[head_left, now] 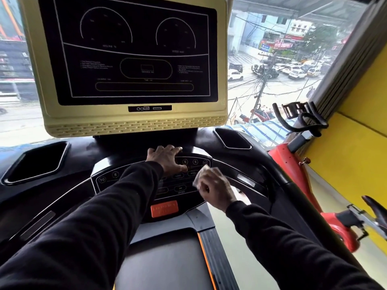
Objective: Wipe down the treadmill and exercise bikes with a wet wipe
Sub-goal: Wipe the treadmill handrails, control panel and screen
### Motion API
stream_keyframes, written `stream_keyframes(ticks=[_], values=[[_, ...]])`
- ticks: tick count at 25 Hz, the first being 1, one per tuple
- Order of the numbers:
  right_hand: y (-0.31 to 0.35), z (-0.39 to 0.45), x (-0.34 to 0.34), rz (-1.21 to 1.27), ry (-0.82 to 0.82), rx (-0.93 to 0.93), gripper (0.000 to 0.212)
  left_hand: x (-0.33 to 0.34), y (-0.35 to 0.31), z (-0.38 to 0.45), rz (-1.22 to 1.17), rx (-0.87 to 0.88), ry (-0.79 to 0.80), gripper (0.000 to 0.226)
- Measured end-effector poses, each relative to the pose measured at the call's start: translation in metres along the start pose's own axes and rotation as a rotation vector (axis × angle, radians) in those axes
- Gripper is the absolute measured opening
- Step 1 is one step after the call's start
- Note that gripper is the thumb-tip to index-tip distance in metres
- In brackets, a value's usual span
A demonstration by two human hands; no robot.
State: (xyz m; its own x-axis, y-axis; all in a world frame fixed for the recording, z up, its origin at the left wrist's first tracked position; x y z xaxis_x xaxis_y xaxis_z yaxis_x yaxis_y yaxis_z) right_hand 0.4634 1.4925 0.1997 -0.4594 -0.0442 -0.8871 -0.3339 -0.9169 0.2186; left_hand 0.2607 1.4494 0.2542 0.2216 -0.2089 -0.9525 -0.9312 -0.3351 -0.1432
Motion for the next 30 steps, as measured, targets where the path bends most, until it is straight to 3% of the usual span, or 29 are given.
stream_keyframes(ticks=[2, 6, 7, 10, 11, 15, 19, 21, 24, 28, 30], values=[[0.002, -0.008, -0.002, -0.029, 0.079, -0.16, 0.013, 0.0, 0.0, -0.001, 0.006, 0.003, -0.017, 0.087], [-0.007, 0.03, -0.013, 0.043, -0.075, 0.164, 0.024, 0.0, -0.001, -0.002, 0.004, 0.009, -0.02, 0.086], [-0.003, 0.028, -0.009, 0.059, -0.06, 0.163, 0.024, 0.0, -0.001, -0.003, 0.005, 0.011, -0.017, 0.086], [0.004, 0.002, 0.002, 0.021, 0.078, -0.122, 0.021, 0.0, 0.0, -0.003, 0.005, 0.017, -0.015, 0.086], [0.0, 0.006, -0.002, 0.021, 0.1, -0.137, 0.022, 0.0, -0.001, -0.003, 0.005, 0.018, -0.02, 0.085], [-0.008, 0.037, -0.011, 0.048, -0.095, 0.177, 0.024, -0.002, 0.005, -0.003, -0.061, 0.078, -0.041, 0.082], [0.002, 0.0, 0.008, -0.038, 0.055, -0.141, 0.012, 0.001, 0.019, -0.01, -0.079, 0.053, -0.042, 0.086], [-0.005, 0.011, -0.001, -0.033, 0.013, -0.112, 0.018, 0.004, 0.018, -0.014, -0.02, 0.023, -0.049, 0.091], [0.002, 0.029, -0.005, 0.072, -0.144, 0.136, 0.021, 0.003, 0.017, -0.015, -0.024, 0.029, -0.044, 0.091], [0.012, -0.006, 0.015, 0.018, 0.047, -0.189, 0.013, 0.004, 0.018, -0.015, -0.028, 0.028, -0.026, 0.093], [0.002, 0.004, 0.007, 0.011, 0.03, -0.122, 0.012, 0.004, 0.018, -0.016, -0.035, 0.028, -0.025, 0.094]])
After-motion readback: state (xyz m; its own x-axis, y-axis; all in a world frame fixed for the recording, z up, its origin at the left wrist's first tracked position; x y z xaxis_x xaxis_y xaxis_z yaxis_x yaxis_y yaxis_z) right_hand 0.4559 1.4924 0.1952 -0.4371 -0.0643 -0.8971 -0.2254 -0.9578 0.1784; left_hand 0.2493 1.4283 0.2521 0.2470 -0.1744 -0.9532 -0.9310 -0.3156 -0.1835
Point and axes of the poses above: each hand's wrist, its own z-axis towards the middle knuckle, its own x-axis out of the palm, y = z × x, the point moved 2 cm from there along z, towards the middle knuckle, and after that the axes turned 11 degrees about y, right-handed, at the moved point
